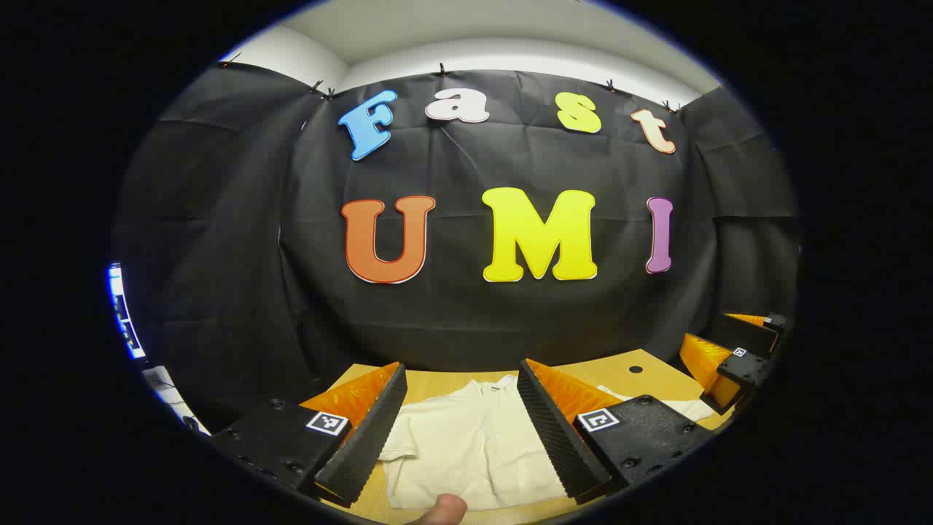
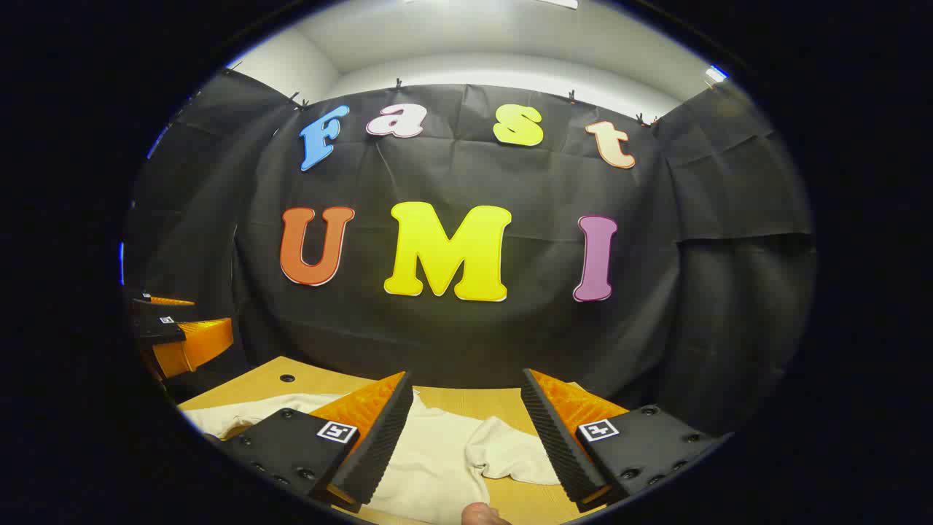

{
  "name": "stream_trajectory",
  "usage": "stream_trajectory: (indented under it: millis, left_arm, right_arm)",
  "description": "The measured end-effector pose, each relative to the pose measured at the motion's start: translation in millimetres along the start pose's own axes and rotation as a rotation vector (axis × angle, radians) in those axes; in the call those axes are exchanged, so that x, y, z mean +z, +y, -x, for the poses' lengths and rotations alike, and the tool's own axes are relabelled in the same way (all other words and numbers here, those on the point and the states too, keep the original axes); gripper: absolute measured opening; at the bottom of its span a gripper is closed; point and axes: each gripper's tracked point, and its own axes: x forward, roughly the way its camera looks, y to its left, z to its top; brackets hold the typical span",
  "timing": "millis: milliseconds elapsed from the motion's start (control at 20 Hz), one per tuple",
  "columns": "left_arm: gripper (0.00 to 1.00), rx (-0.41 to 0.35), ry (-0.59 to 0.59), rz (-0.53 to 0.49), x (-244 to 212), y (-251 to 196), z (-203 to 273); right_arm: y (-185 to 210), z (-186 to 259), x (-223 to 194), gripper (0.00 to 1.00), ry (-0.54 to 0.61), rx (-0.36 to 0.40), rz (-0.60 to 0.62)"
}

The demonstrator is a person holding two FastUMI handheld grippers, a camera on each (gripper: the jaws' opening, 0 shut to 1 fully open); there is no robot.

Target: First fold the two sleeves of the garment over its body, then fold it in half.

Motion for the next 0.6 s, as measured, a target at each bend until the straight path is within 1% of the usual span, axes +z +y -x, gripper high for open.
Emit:
stream_trajectory:
  millis: [50,150,600]
  left_arm:
    - [0.98,0.0,0.006,0.003,-1,-2,-2]
    - [0.98,0.004,0.017,-0.005,-5,-4,-5]
    - [0.98,-0.034,-0.002,-0.009,2,-27,-11]
  right_arm:
    - [-2,-1,-1,0.94,0.001,-0.006,-0.006]
    - [-4,-5,-2,0.94,0.002,-0.007,-0.006]
    - [-21,-8,3,0.94,-0.015,-0.009,-0.005]
